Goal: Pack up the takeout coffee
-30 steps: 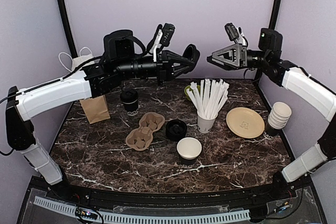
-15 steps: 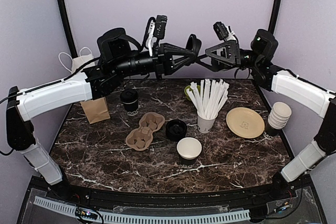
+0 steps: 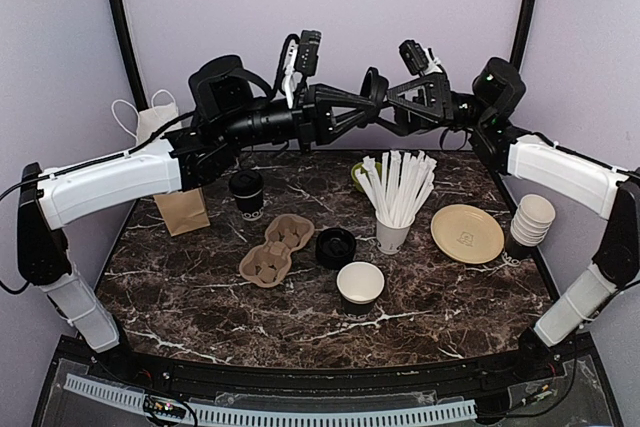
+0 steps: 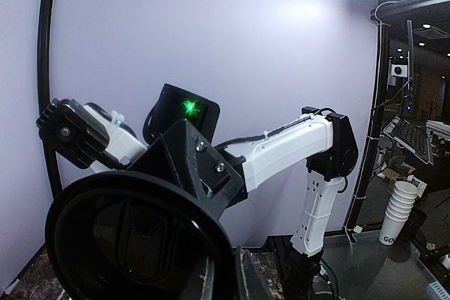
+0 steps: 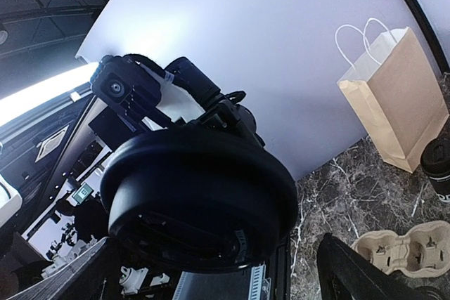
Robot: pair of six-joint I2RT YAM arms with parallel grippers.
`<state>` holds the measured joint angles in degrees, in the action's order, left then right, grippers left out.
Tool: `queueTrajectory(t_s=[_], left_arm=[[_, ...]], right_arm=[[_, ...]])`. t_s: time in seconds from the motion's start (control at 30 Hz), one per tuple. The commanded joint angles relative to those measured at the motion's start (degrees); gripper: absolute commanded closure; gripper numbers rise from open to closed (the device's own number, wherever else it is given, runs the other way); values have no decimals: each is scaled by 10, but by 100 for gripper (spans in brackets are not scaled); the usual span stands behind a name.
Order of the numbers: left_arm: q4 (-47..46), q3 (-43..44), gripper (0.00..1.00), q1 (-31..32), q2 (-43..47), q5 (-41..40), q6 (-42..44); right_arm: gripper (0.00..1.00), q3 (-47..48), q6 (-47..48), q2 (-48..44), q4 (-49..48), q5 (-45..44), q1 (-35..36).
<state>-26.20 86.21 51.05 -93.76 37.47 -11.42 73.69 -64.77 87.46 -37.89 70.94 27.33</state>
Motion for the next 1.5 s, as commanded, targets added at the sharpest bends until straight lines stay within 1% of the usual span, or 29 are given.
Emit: queueTrajectory(t_s=[0.0,0.1,0.2,0.4,0.43,0.53,0.77,1.0,1.13,1.17,1.23,1.27,1.3,1.33,1.37,1.4,1.43,1.47], left_arm=[[-32,17,88,3,-2,15,-15],[-29,17,88,3,-4,15,-14],[-27,19,88,2,-7,12,-11],[-23,23,88,3,-14,11,-10],[-17,25,88,3,-15,9,-9],[-2,33,88,3,-22,6,-6],[0,43,87,3,-38,21,-13],[3,47,87,2,-41,26,-12],[9,45,86,3,-38,24,-8],[12,45,84,2,-36,24,-5],[23,45,73,3,-33,23,1],[33,44,69,3,-31,19,4],[39,42,62,2,-25,18,13],[54,40,59,2,-20,14,18],[63,32,53,2,-8,10,31],[82,28,51,2,-2,1,38],[109,18,45,3,14,-5,56],[125,13,43,2,30,-19,66]], right_arm=[[2,25,-9,1,-32,3,6],[3,25,-10,1,-32,0,6],[7,21,-10,-1,-31,-2,6],[25,15,-5,-6,-29,-3,6],[25,15,-2,-7,-25,-4,6],[19,16,3,-9,-15,-4,6],[13,16,3,-11,-11,-2,8],[25,13,3,-12,-16,-1,8],[30,11,7,-10,-19,0,8],[31,11,10,-10,-18,1,8],[33,13,22,-8,-5,2,5],[33,14,33,-8,8,2,3],[34,16,47,-9,24,2,1],[34,17,65,-9,45,2,-2],[34,20,92,-11,76,2,-6],[34,23,123,-13,110,1,-9],[34,27,165,-15,156,-1,-13],[34,34,215,-19,212,-5,-17]])
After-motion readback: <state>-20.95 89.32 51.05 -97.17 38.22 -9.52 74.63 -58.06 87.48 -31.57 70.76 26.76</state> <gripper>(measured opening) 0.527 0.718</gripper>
